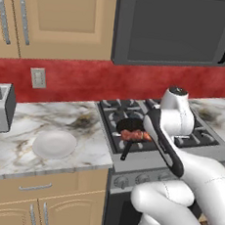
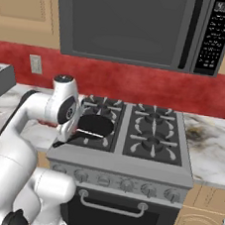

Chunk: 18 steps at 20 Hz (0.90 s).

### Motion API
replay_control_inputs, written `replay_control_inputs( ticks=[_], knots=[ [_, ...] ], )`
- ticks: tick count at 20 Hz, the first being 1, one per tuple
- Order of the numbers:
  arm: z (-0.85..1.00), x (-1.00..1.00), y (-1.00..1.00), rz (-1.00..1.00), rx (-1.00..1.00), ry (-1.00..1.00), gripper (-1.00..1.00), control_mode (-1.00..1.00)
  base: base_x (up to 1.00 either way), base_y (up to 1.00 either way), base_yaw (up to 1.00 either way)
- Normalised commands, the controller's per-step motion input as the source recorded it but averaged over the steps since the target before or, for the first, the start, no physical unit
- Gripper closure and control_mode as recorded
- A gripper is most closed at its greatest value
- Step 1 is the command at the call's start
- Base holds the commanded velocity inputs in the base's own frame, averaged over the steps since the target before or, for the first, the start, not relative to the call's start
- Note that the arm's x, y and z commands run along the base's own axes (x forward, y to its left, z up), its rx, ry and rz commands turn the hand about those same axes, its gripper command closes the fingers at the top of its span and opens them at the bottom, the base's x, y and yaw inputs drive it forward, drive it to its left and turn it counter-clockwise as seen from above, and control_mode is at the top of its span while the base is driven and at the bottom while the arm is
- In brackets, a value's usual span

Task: Place the cold items (lemon and mango) from the fridge in one tupperware on the dining counter. Place the warm items (kebab skewer and hot dog) in the stove area in another tupperware.

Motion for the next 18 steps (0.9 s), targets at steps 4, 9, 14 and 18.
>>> replay_control_inputs(
  ticks=[4, 9, 14, 18],
  knots=[
    [0.0, 0.0, 0.0, 0.0, 0.0, 0.0, 1.0, -1.0, 0.0, 0.0, 0.0],
    [0.0, -0.02, -0.01, 0.0, 0.0, 0.0, 1.0, 1.0, -0.67, -0.11, -0.18],
    [0.0, 0.0, 0.0, 0.0, 0.0, 0.0, 1.0, 1.0, -0.97, -0.05, -0.41],
    [0.0, 0.0, 0.0, 0.0, 0.0, 0.0, 1.0, 1.0, -0.57, -0.05, -0.82]
  ],
)
